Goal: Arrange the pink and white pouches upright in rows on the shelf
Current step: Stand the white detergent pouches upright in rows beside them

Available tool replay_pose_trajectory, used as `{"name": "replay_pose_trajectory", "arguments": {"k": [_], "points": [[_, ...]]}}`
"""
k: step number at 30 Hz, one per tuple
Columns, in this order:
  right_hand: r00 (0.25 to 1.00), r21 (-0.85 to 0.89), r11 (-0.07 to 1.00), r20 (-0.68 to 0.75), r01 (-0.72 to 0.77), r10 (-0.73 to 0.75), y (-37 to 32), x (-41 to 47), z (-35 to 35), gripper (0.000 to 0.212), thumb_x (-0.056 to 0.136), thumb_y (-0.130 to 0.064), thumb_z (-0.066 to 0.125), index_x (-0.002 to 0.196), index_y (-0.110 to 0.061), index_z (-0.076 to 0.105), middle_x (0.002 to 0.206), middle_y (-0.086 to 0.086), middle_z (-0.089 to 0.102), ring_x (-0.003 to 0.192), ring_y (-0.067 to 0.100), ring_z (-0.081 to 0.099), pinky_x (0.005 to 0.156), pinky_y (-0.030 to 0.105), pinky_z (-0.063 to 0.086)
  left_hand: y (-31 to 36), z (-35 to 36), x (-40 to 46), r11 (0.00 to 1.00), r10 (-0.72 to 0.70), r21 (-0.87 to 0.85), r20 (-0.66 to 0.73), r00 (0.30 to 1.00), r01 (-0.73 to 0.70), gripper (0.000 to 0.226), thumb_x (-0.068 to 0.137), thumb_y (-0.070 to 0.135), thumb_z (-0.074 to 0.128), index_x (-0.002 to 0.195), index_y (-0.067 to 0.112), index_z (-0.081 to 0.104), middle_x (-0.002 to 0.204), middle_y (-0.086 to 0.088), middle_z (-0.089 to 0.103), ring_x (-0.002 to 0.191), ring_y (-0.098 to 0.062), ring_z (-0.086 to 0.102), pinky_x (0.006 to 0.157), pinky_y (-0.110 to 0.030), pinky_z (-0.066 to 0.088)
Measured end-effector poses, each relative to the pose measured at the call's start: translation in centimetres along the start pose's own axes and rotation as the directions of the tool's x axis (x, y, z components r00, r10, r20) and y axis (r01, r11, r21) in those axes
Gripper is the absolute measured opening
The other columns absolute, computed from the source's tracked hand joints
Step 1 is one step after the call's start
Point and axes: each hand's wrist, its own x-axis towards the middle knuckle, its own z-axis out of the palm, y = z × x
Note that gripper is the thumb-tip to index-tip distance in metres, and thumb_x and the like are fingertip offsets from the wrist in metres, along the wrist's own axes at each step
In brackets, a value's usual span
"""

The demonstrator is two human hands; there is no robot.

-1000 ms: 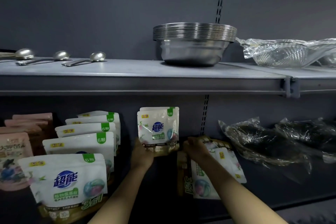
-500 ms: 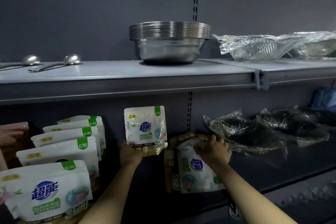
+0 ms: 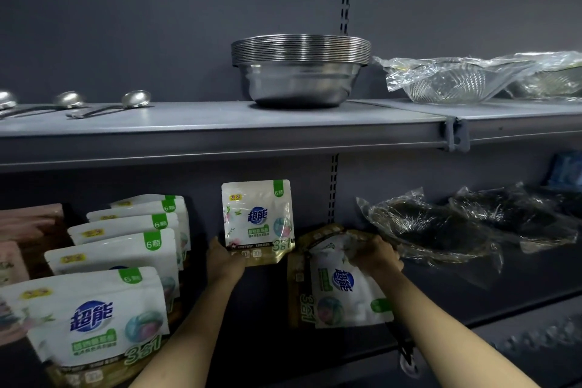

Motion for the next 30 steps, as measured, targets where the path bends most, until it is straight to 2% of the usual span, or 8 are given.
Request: {"name": "replay_pose_trajectory", "arguments": {"k": [4,7,14,18,21,24,27,30], "points": [[0.991,0.174,0.976,-0.026,0.132,-0.129,-0.7,0.2,-0.5,0.016,0.085,-0.022,0.061,0.088,-0.008,0.066,0.098,0.014,0.068,0.088,0.029,0.066,0.079,0.039,0.055,0.6,0.0,0.2,0.993,0.118,0.028,-0.057,0.991,-0.117,0.042,0.086,0.008,0.054,0.126,0.002,0.046,0.13,-0.021,0.051,0.118,-0.036,0.051,0.096,-0.042,0.047],[0.986,0.164,0.975,-0.087,0.153,-0.14,-0.9,-0.1,-0.6,0.029,0.089,-0.029,0.053,0.064,-0.016,0.055,0.088,0.013,0.07,0.081,0.031,0.069,0.074,0.041,0.059,1.8,0.3,-0.2,0.977,0.209,0.054,-0.027,0.977,-0.208,0.041,0.088,0.01,0.054,0.129,0.004,0.047,0.134,-0.015,0.049,0.121,-0.031,0.05,0.097,-0.037,0.045],[0.981,0.066,0.993,-0.175,0.101,-0.088,-0.4,-0.8,-1.3,0.035,0.096,-0.031,0.046,0.114,-0.005,0.061,0.115,0.02,0.063,0.104,0.035,0.061,0.074,0.033,0.043,2.9,0.9,-0.6,0.944,0.299,0.124,0.061,0.952,-0.305,0.036,0.09,0.013,0.053,0.125,0.007,0.049,0.131,-0.014,0.05,0.117,-0.028,0.053,0.093,-0.036,0.047],[0.956,0.091,0.962,-0.166,0.259,-0.242,-2.1,-1.1,-2.3,0.026,0.094,-0.022,0.05,0.11,-0.005,0.062,0.109,0.019,0.067,0.101,0.033,0.063,0.075,0.03,0.045,3.5,1.3,-1.2,0.916,0.377,0.084,0.151,0.914,-0.392,0.031,0.089,0.02,0.058,0.118,0.009,0.056,0.127,-0.006,0.056,0.117,-0.022,0.054,0.091,-0.027,0.043],[0.865,0.035,0.877,-0.188,0.479,-0.465,-4.1,-1.9,-3.4,0.024,0.096,-0.022,0.049,0.107,-0.006,0.062,0.105,0.015,0.068,0.098,0.032,0.063,0.075,0.03,0.045,4.3,1.3,-1.8,0.903,0.417,-0.009,0.257,0.872,-0.429,0.037,0.086,0.025,0.065,0.12,0.014,0.055,0.125,0.001,0.055,0.119,-0.013,0.049,0.088,-0.02,0.035],[0.771,0.006,0.778,-0.141,0.628,-0.621,-5.8,-2.3,-4.2,0.019,0.096,-0.024,0.051,0.078,-0.018,0.055,0.079,0.002,0.06,0.08,0.024,0.057,0.068,0.028,0.041,5.1,0.9,-2.3,0.894,0.434,-0.05,0.348,0.831,-0.446,0.051,0.08,0.025,0.071,0.125,0.017,0.048,0.118,0.01,0.048,0.11,-0.007,0.045,0.08,-0.018,0.039],[0.684,0.048,0.683,-0.097,0.729,-0.723,-7.3,-2.7,-4.5,0.03,0.095,-0.026,0.054,0.067,-0.028,0.043,0.064,-0.008,0.049,0.063,0.014,0.049,0.058,0.022,0.036,5.1,0.5,-2.0,0.913,0.402,-0.13,0.455,0.794,-0.387,0.058,0.078,0.016,0.073,0.128,0.017,0.044,0.122,0.01,0.05,0.111,-0.008,0.05,0.085,-0.021,0.043],[0.612,0.111,0.603,-0.108,0.79,-0.783,-8.6,-3.1,-3.8,0.019,0.093,-0.025,0.058,0.076,-0.018,0.057,0.071,0.003,0.058,0.064,0.014,0.053,0.054,0.011,0.035,4.0,-0.1,-1.2,0.931,0.334,-0.028,0.46,0.823,-0.363,0.046,0.08,0.022,0.071,0.122,0.016,0.054,0.118,-0.001,0.063,0.104,-0.016,0.06,0.087,-0.028,0.049]]}}
